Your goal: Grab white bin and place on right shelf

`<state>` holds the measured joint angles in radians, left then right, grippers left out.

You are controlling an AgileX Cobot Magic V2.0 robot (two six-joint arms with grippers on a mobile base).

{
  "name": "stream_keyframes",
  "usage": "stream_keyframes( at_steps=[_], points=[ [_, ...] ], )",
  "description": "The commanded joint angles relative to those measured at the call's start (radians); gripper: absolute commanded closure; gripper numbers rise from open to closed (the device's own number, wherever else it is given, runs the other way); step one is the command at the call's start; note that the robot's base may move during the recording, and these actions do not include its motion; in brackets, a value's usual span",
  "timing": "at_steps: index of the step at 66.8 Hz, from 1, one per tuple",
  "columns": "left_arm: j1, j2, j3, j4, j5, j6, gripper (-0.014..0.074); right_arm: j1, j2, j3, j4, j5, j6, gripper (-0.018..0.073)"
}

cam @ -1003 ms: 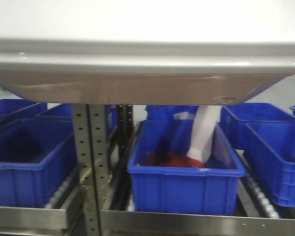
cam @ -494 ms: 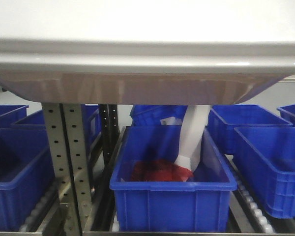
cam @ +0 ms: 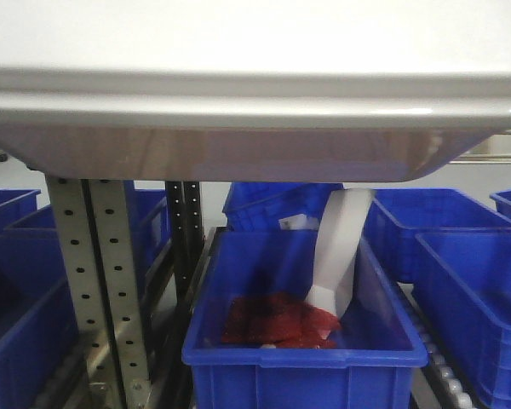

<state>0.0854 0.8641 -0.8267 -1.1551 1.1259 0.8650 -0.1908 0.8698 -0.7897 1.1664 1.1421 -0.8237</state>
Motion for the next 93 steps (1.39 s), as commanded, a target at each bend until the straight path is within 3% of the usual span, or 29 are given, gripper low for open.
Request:
stream_keyframes(
  at_steps=[1, 93],
  points=[
    [-0.019, -0.015, -0.032, -0.169, 0.18, 0.008, 0.0356, 0.01, -0.015, -0.028, 0.168, 0.126, -0.007, 0.0225],
    [-0.019, -0.015, -0.032, -0.169, 0.18, 0.008, 0.0356, 0.01, -0.015, -0.028, 0.168, 0.125, -0.007, 0.0225]
  ],
)
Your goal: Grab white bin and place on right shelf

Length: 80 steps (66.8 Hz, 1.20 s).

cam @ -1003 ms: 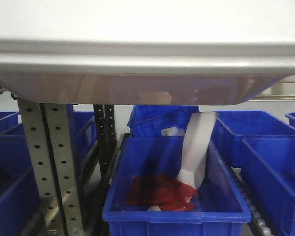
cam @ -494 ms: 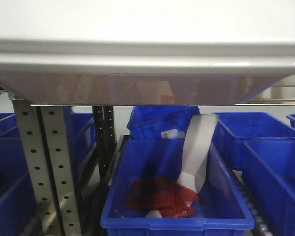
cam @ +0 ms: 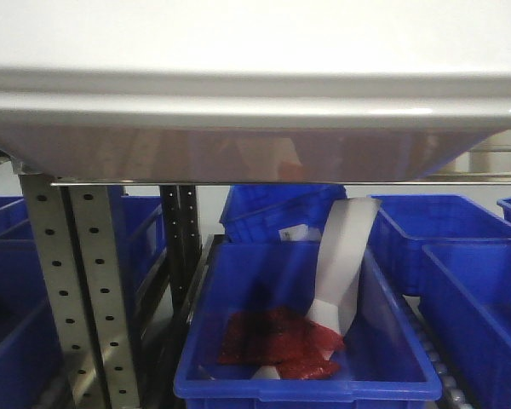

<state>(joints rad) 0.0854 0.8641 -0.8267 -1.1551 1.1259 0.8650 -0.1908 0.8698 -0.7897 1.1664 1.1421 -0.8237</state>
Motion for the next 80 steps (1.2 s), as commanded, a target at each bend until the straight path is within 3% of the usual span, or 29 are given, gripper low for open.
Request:
stream_keyframes(
  at_steps=[1, 45, 80],
  points=[
    [-0.019, -0.015, -0.032, -0.169, 0.18, 0.008, 0.0356, 0.01, -0.015, -0.028, 0.168, 0.125, -0.007, 0.0225],
    [-0.019, -0.015, -0.032, -0.169, 0.178, 0.008, 0.0356, 0.01, -0.015, -0.028, 0.168, 0.125, -0.007, 0.0225],
    [-0.019, -0.013, -0.032, -0.217, 0.172, 0.008, 0.0356, 0.01, -0.015, -0.028, 0.168, 0.123, -0.007, 0.0225]
  ],
)
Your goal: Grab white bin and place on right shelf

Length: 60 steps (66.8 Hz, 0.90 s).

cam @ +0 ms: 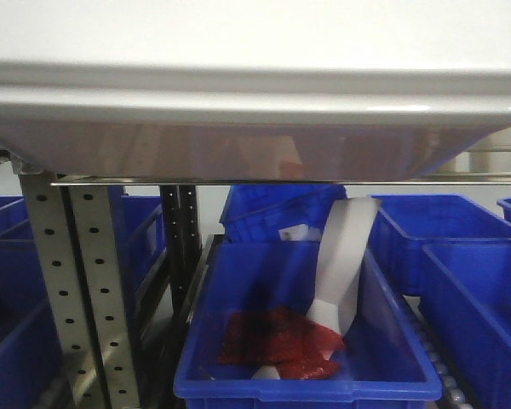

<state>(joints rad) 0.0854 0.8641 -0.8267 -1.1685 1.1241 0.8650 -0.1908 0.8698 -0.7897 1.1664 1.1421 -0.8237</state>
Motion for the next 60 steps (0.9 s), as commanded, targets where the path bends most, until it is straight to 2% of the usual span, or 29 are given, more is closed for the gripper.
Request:
stream_keyframes(
  at_steps=[1, 10, 16, 23, 33, 40, 54, 60],
  points=[
    [-0.019, -0.013, -0.032, -0.204, 0.174, 0.008, 0.0356, 0.01, -0.015, -0.028, 0.168, 0.121, -0.007, 0.0225],
    [-0.019, -0.013, -0.032, -0.217, 0.131, 0.008, 0.0356, 0.01, -0.015, -0.029, 0.215, 0.101, -0.007, 0.0225],
    [-0.019, -0.013, -0.032, -0.28, 0.077, 0.008, 0.0356, 0.01, -0.015, -0.041, 0.273, 0.079, -0.007, 0.0225],
    [-0.019, -0.011, -0.039, -0.333, 0.054, 0.03, 0.0356, 0.01, -0.009, -0.08, 0.284, 0.058, 0.001, 0.0225],
    [-0.019, 0.018, -0.1, -0.341, 0.034, 0.034, 0.0356, 0.01, 0.031, -0.158, 0.316, 0.016, 0.046, 0.0225],
    [-0.023, 0.062, -0.157, -0.347, -0.02, 0.034, 0.0356, 0.01, 0.076, -0.21, 0.338, 0.009, 0.046, 0.0225],
    [-0.088, 0.214, -0.296, -0.354, -0.052, 0.06, 0.0356, 0.01, 0.182, -0.284, 0.392, 0.0, 0.045, 0.0225],
    [-0.129, 0.289, -0.35, -0.354, -0.105, 0.06, 0.0356, 0.01, 0.225, -0.314, 0.397, -0.008, 0.045, 0.0225]
  ],
)
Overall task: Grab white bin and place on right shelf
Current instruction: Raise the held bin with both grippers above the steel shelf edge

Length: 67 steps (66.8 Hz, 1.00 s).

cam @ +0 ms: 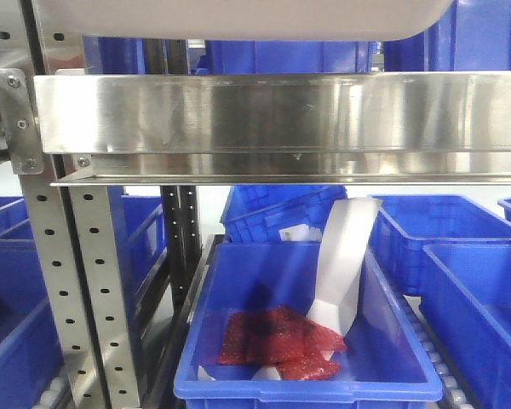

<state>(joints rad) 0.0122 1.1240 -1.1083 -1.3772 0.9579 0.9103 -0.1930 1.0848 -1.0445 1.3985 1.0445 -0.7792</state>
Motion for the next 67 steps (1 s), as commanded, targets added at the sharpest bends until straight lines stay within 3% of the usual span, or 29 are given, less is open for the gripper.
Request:
stream_keyframes(
  at_steps=[1, 16, 30, 56, 67],
  points=[
    [-0.061, 0.04, -0.08, -0.145, 0.055, 0.014, 0.0356, 0.012, 0.019, -0.067, 0.166, 0.09, 0.001, 0.0225],
    [-0.155, 0.218, -0.195, -0.16, 0.007, 0.014, 0.0356, 0.012, 0.125, -0.146, 0.177, 0.066, 0.001, 0.0225],
    [-0.205, 0.355, -0.303, -0.184, -0.006, 0.018, 0.0356, 0.012, 0.24, -0.229, 0.187, 0.036, -0.012, 0.0225],
    [-0.212, 0.418, -0.346, -0.19, -0.105, 0.018, 0.0356, 0.012, 0.399, -0.306, 0.199, 0.007, -0.018, 0.0225],
    [-0.212, 0.418, -0.346, -0.167, -0.206, 0.018, 0.0353, 0.012, 0.411, -0.306, 0.2, -0.054, -0.018, 0.0225]
  ],
)
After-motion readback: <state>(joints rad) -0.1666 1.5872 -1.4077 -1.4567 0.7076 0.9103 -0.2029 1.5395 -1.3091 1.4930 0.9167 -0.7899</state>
